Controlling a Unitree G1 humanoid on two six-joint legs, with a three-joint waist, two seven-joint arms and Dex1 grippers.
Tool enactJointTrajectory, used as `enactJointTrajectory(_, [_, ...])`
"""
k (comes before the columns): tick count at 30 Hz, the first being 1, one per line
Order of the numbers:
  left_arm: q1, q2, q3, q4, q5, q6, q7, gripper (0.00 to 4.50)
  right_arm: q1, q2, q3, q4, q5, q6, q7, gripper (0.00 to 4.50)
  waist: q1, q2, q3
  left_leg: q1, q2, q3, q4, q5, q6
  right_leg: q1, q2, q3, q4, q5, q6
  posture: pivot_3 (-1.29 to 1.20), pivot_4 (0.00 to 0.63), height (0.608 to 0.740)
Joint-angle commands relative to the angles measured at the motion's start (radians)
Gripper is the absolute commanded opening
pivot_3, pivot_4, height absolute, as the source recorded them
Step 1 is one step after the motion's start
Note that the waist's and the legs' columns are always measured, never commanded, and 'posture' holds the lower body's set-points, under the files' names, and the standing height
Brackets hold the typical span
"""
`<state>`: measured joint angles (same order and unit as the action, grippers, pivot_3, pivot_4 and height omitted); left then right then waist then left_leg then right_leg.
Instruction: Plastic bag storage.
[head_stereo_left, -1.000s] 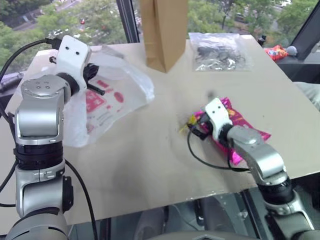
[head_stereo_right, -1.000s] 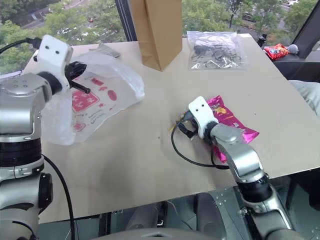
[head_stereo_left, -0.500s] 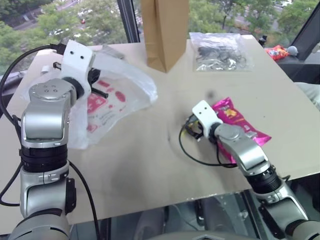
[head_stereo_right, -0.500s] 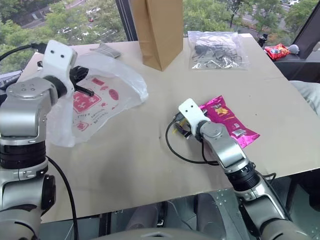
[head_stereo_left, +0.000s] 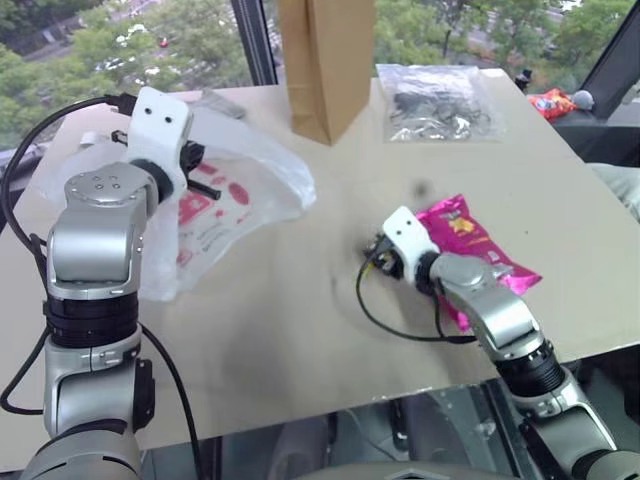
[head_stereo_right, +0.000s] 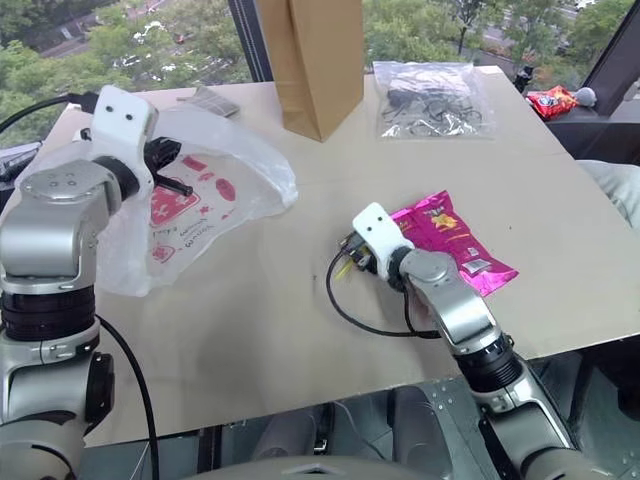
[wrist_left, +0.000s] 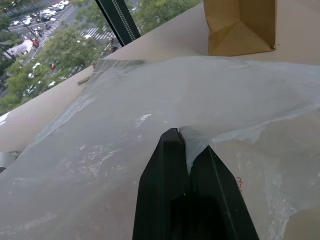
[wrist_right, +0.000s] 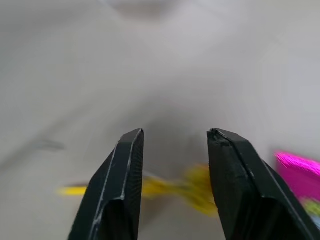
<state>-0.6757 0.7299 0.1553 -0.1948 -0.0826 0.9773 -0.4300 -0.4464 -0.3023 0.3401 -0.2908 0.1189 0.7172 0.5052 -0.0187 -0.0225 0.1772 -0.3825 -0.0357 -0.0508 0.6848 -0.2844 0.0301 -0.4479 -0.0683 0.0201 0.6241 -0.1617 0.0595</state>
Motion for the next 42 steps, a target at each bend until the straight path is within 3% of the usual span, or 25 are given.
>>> enactJointTrajectory(1, [-0.005,0.003,0.026,-0.05,-0.006,0.002,0.017,0.0,0.018,-0.056,-0.018,-0.1,0.016,-0.064,0.066,1.95,0.001,0.0,0.0,0.0,0.0,0.0,0.0,0.0,0.0,0.0,0.0,0.0,0.0,0.0,0.0,0.0,0.15,0.74])
enactJointTrajectory(6, [-0.004,-0.002,0.025,-0.046,-0.014,0.001,0.025,0.0,0.014,-0.1,-0.062,-0.15,0.048,0.055,0.072,1.95,0.002,0.0,0.0,0.0,0.0,0.0,0.0,0.0,0.0,0.0,0.0,-0.001,0.0,0.0,0.0,0.0,0.15,0.74])
enactJointTrajectory(9, [-0.003,-0.003,0.024,-0.043,-0.019,-0.001,0.029,0.0,0.013,-0.082,-0.125,-0.183,0.114,0.18,0.06,2.81,0.002,0.0,0.0,0.0,0.0,0.0,0.0,0.0,0.0,0.0,0.0,0.0,0.001,0.0,0.0,0.0,0.15,0.74])
enactJointTrajectory(10, [-0.002,-0.005,0.023,-0.04,-0.02,-0.001,0.031,0.0,0.014,-0.069,-0.142,-0.192,0.135,0.228,0.051,3.36,0.002,0.0,0.0,0.0,0.0,0.0,0.0,0.0,0.0,0.0,0.0,0.0,0.001,0.0,0.0,0.0,0.15,0.74])
enactJointTrajectory(11, [-0.002,-0.007,0.022,-0.04,-0.022,0.0,0.032,0.0,0.013,-0.036,-0.167,-0.193,0.154,0.278,0.024,3.57,0.002,0.0,0.0,0.0,0.0,0.0,0.0,0.0,0.0,0.0,0.0,0.0,0.001,0.0,0.0,0.0,0.15,0.74])
enactJointTrajectory(13, [-0.004,-0.011,0.016,-0.039,-0.024,0.001,0.033,0.0,-0.003,0.064,-0.229,-0.176,0.179,0.409,-0.059,4.47,0.002,0.0,0.0,0.0,0.001,-0.001,0.0,0.0,0.0,0.0,0.0,0.0,0.001,0.0,0.0,0.0,0.15,0.74])
enactJointTrajectory(20, [-0.008,-0.007,0.014,-0.032,-0.022,0.004,0.033,0.0,-0.061,0.218,-0.312,-0.145,0.225,0.684,-0.169,4.47,0.005,0.0,0.0,0.0,0.001,-0.001,0.0,0.0,0.0,0.0,-0.001,0.0,0.001,0.0,0.0,0.0,0.15,0.74])
enactJointTrajectory(25, [-0.003,-0.002,0.016,-0.037,-0.018,0.015,0.037,0.0,-0.094,0.273,-0.369,-0.108,0.212,0.753,-0.233,4.47,0.002,0.0,0.0,0.001,0.0,-0.001,0.0,0.0,0.0,0.0,0.0,0.0,0.001,0.0,0.0,0.0,0.15,0.74])
enactJointTrajectory(36, [0.014,-0.012,0.028,-0.06,-0.027,0.032,0.051,0.0,-0.086,0.171,-0.326,-0.194,0.204,0.745,-0.272,4.47,0.001,0.0,0.0,0.0,-0.002,-0.001,0.0,0.0,0.0,0.0,-0.001,-0.001,0.001,0.0,0.0,0.0,0.15,0.74])
enactJointTrajectory(42, [0.005,-0.02,0.02,-0.061,-0.03,0.035,0.056,0.0,-0.076,0.183,-0.258,-0.111,0.172,0.667,-0.311,4.47,-0.005,0.0,0.0,0.001,-0.001,-0.001,-0.001,0.0,0.0,0.0,-0.001,0.0,0.001,0.0,0.0,0.0,0.15,0.74])
